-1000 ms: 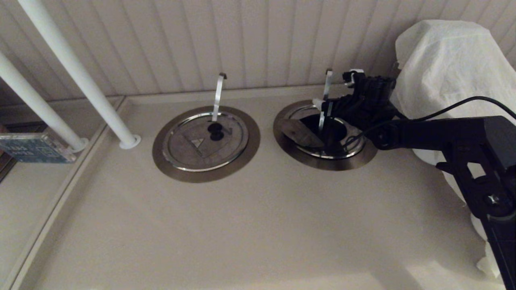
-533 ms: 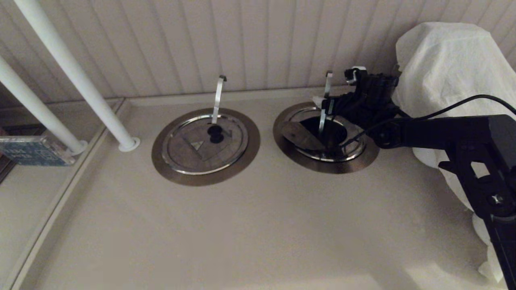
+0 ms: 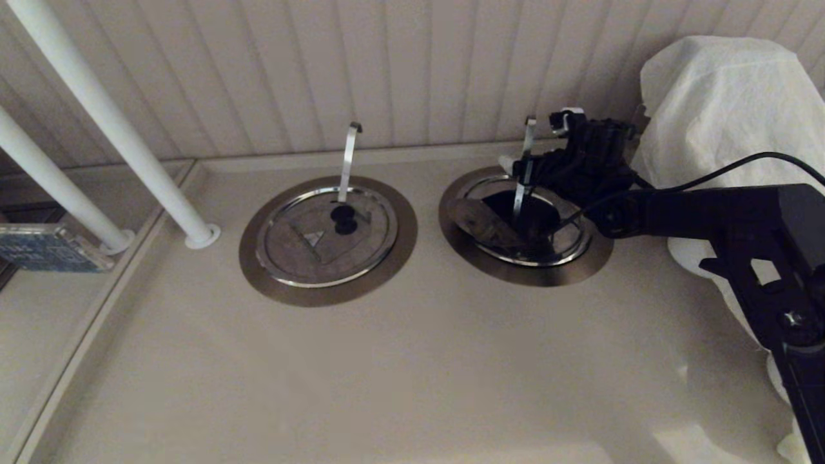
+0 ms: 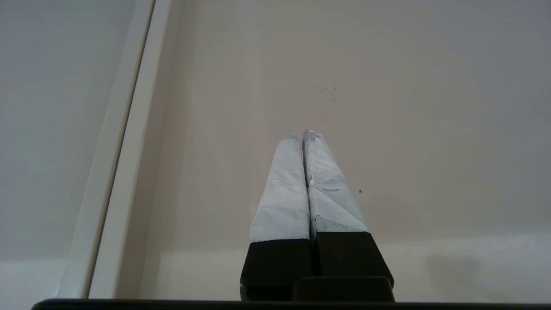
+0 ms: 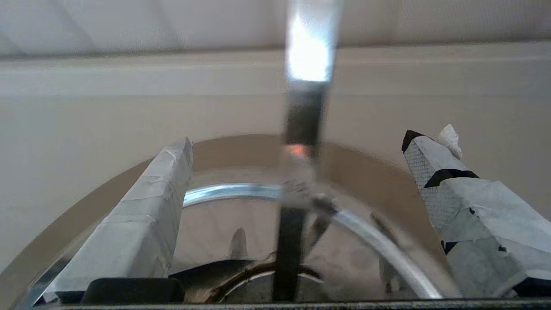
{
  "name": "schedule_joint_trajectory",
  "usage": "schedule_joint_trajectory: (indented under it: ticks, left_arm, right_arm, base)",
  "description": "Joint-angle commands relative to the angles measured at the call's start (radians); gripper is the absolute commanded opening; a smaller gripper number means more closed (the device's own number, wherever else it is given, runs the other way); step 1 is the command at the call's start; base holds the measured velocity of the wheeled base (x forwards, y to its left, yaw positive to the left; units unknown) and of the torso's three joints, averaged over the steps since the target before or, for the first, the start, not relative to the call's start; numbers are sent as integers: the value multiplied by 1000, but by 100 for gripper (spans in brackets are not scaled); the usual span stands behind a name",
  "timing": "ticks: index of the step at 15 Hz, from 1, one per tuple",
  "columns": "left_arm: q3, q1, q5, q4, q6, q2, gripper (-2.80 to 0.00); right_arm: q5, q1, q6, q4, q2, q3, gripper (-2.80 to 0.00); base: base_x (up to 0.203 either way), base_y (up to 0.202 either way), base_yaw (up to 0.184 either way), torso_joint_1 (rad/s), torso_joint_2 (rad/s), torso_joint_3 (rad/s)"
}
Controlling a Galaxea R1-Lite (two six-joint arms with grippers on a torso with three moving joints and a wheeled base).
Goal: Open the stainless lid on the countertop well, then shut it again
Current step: Stir with a spoon
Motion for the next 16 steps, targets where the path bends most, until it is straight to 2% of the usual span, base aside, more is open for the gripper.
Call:
schedule_joint_trajectory:
  ticks: [1, 3, 6, 16]
  left_arm:
    - [-1, 0, 0, 0, 0, 0, -280]
    - [-1, 0, 0, 0, 0, -1, -280]
    - [0, 0, 0, 0, -2, 0, -280]
    - [0, 0, 0, 0, -2, 0, -280]
  right_arm:
    - [-1, 1, 0, -13, -3, 0, 0]
    - [-1, 1, 0, -20, -3, 0, 0]
    - [-1, 2, 0, -22, -3, 1, 0]
    - [-1, 2, 0, -22, -3, 3, 0]
  base:
    - [0, 0, 0, 0, 0, 0]
    - [0, 0, 0, 0, 0, 0]
    - [115, 0, 2, -29, -11, 8]
    - [0, 0, 0, 3, 0, 0]
